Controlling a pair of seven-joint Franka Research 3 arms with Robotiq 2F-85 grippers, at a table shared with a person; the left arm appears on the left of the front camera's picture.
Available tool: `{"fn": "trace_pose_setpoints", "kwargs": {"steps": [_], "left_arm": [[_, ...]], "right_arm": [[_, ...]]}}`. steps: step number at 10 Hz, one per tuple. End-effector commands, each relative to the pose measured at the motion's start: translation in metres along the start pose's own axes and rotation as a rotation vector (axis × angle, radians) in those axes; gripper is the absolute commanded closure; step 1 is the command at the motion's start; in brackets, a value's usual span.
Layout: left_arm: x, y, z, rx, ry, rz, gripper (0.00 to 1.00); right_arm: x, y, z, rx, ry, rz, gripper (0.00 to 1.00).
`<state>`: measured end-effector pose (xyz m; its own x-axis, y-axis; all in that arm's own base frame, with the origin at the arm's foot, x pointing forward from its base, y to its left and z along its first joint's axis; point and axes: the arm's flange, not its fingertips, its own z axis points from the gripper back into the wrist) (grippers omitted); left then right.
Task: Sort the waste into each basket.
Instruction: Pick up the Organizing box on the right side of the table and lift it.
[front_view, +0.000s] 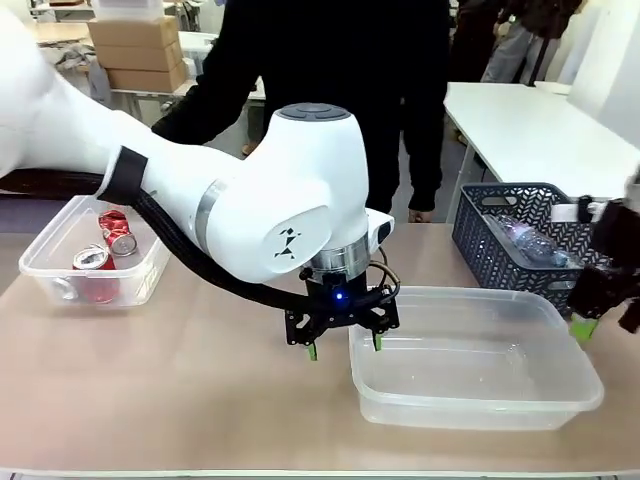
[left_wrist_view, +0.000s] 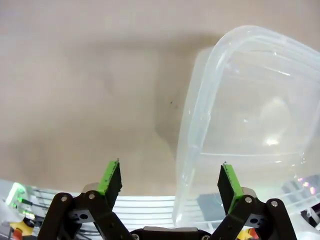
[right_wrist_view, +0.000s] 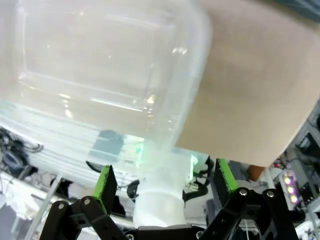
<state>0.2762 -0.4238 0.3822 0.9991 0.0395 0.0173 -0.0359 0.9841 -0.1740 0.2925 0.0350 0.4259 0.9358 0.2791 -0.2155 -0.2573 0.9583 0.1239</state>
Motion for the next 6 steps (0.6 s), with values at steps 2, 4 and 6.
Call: {"fn": "trace_pose_setpoints", "kwargs": {"steps": [2,4,6], "left_arm": [[0.007,0.003,-0.013,-0.012,-0.02,-0.012,0.0],[0.01,0.0,-0.016,-0.018,-0.013,-0.025,0.0],[0.012,0.0,-0.016,-0.035,-0.003,-0.04,0.0]], "right_arm": [[0.009,0.0,-0.075,-0.057,0.033,-0.137,0.0],[-0.005,-0.004,-0.084,-0.098,-0.027,-0.141,0.0],[-0.007,-0.007,-0.094,-0.077,-0.092,-0.154,0.0]]}}
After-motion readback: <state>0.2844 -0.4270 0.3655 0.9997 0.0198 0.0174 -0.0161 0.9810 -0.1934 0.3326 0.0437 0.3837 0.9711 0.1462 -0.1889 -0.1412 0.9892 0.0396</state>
